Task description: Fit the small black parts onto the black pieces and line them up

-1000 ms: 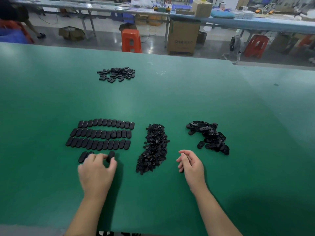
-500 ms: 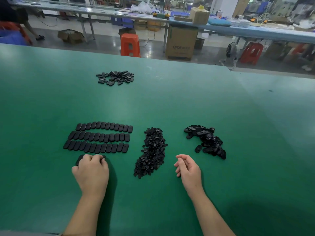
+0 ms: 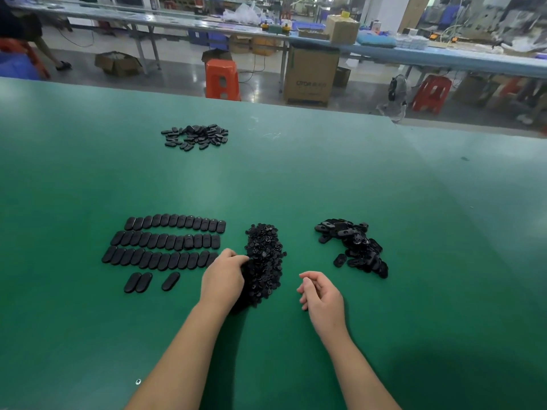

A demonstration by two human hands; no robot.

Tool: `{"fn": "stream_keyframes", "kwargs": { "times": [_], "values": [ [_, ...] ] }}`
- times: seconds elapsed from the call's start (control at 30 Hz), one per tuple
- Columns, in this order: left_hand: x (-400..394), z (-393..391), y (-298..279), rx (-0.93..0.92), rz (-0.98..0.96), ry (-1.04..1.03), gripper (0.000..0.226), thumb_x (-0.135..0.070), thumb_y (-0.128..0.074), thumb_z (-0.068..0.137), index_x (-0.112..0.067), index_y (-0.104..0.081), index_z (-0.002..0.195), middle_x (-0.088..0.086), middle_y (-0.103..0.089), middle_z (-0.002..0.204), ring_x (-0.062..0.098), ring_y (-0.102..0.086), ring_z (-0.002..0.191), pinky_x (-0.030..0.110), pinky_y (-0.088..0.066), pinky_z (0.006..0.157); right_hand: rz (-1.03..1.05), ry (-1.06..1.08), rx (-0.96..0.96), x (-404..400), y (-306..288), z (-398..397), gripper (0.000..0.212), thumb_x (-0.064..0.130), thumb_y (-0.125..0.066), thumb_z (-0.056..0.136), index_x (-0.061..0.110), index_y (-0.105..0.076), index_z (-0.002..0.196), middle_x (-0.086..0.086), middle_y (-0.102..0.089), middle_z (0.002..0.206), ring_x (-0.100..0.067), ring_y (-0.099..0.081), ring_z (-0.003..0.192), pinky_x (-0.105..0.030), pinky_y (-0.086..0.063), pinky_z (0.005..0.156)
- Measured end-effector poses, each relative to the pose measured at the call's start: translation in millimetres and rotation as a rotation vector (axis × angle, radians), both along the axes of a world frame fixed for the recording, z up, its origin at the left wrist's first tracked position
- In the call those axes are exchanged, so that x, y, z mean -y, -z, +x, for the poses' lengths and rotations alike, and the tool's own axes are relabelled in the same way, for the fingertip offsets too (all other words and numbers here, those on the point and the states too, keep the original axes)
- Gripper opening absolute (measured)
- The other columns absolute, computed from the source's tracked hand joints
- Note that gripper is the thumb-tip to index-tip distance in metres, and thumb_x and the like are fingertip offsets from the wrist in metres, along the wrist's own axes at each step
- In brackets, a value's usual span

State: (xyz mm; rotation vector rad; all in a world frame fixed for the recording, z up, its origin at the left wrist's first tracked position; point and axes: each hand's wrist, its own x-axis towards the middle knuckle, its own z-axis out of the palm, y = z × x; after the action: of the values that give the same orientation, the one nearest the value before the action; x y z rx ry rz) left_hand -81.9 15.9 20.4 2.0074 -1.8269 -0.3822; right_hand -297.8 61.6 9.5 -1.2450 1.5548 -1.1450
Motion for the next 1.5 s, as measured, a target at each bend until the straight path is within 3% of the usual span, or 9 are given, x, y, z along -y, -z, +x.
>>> {"fn": "stream_keyframes", "kwargs": {
  "times": [0.33,0.5,0.67,0.77,1.07,1.17,1.27,1.37,1.5],
  "values": [
    [-15.8,11.3,17.0,-0.147,-0.126,-0.027,0.027,-0.005,-0.057,0.095,-0.01,-0.073,0.117,-0.006,-0.059,0.101,0.012,-0.057,0.076,0.024,-0.045,0.068,0.045,-0.063,-0.176,5.8,1.8,4.9,0.021,0.016,-0.057,0.1,0.033,-0.066,0.092,-0.001,-0.07,0.08,-0.009,-0.06,0.063,-0.04,-0.056,0.063],
    [-19.3,12.3,16.3,-0.135,-0.167,-0.066,0.026,-0.004,-0.06,0.092,-0.013,-0.075,0.112,-0.005,-0.059,0.098,0.016,-0.058,0.068,0.028,-0.047,0.06,0.046,-0.065,-0.295,23.3,-11.9,-9.4,0.017,0.018,-0.056,0.101,0.031,-0.067,0.101,0.006,-0.071,0.085,-0.003,-0.057,0.059,-0.03,-0.051,0.053],
    [-19.2,11.3,17.6,-0.095,-0.16,-0.039,0.03,-0.005,-0.061,0.092,-0.016,-0.075,0.116,-0.005,-0.059,0.098,0.014,-0.052,0.062,0.024,-0.036,0.054,0.014,-0.041,-0.768,41.7,-21.7,-45.2,0.036,0.021,-0.05,0.103,0.017,-0.056,0.138,0.007,-0.053,0.142,-0.013,-0.063,0.101,-0.027,-0.048,0.08],
    [-18.0,12.1,18.3,-0.104,-0.14,-0.044,0.029,-0.006,-0.06,0.092,-0.017,-0.076,0.114,-0.006,-0.059,0.101,0.011,-0.052,0.064,0.021,-0.034,0.054,0.124,-0.12,-0.958,46.5,-22.2,-57.1,0.037,0.025,-0.046,0.105,0.017,-0.057,0.139,0.008,-0.046,0.152,-0.015,-0.06,0.119,-0.029,-0.05,0.09],
    [-14.7,14.6,20.1,-0.189,-0.147,-0.085,0.019,-0.017,-0.064,0.095,-0.013,-0.075,0.111,-0.009,-0.056,0.097,0.003,-0.05,0.058,0.02,-0.039,0.057,-0.037,-0.262,-0.942,31.7,-14.4,-45.7,0.029,0.018,-0.049,0.104,0.025,-0.064,0.128,0.015,-0.062,0.132,-0.01,-0.065,0.105,-0.027,-0.054,0.082],
    [-13.9,15.6,20.1,-0.194,-0.163,-0.084,0.024,-0.012,-0.061,0.097,-0.013,-0.073,0.117,-0.009,-0.056,0.096,0.008,-0.055,0.068,0.024,-0.046,0.063,-0.066,-0.261,-1.02,33.9,-15.4,-49.8,0.043,0.005,-0.05,0.099,0.027,-0.06,0.134,0.014,-0.052,0.143,-0.015,-0.065,0.103,-0.031,-0.056,0.072],
    [-13.7,15.5,20.2,-0.169,-0.171,-0.069,0.03,-0.009,-0.059,0.098,-0.019,-0.072,0.124,-0.008,-0.056,0.097,0.011,-0.055,0.068,0.026,-0.043,0.057,-0.036,-0.34,-1.145,39.1,-15.0,-55.2,0.057,0.001,-0.046,0.097,0.033,-0.052,0.143,0.016,-0.04,0.156,-0.016,-0.055,0.122,-0.031,-0.055,0.077],
    [-12.5,15.4,22.3,-0.139,-0.156,-0.064,0.027,-0.009,-0.061,0.097,-0.02,-0.076,0.117,-0.007,-0.059,0.101,0.012,-0.055,0.069,0.025,-0.039,0.056,-0.034,-0.342,-1.103,42.5,-14.0,-58.9,0.042,0.012,-0.049,0.102,0.033,-0.061,0.136,0.017,-0.054,0.142,-0.012,-0.054,0.122,-0.03,-0.054,0.083],
    [-10.8,16.0,23.3,-0.138,-0.147,-0.073,0.02,-0.015,-0.062,0.097,-0.019,-0.077,0.11,-0.008,-0.06,0.102,0.01,-0.056,0.071,0.025,-0.043,0.059,-0.032,-0.264,-1.025,43.8,-13.9,-60.5,0.022,0.027,-0.059,0.1,0.029,-0.065,0.121,0.011,-0.06,0.118,-0.012,-0.06,0.101,-0.026,-0.045,0.069]
  ]
}}
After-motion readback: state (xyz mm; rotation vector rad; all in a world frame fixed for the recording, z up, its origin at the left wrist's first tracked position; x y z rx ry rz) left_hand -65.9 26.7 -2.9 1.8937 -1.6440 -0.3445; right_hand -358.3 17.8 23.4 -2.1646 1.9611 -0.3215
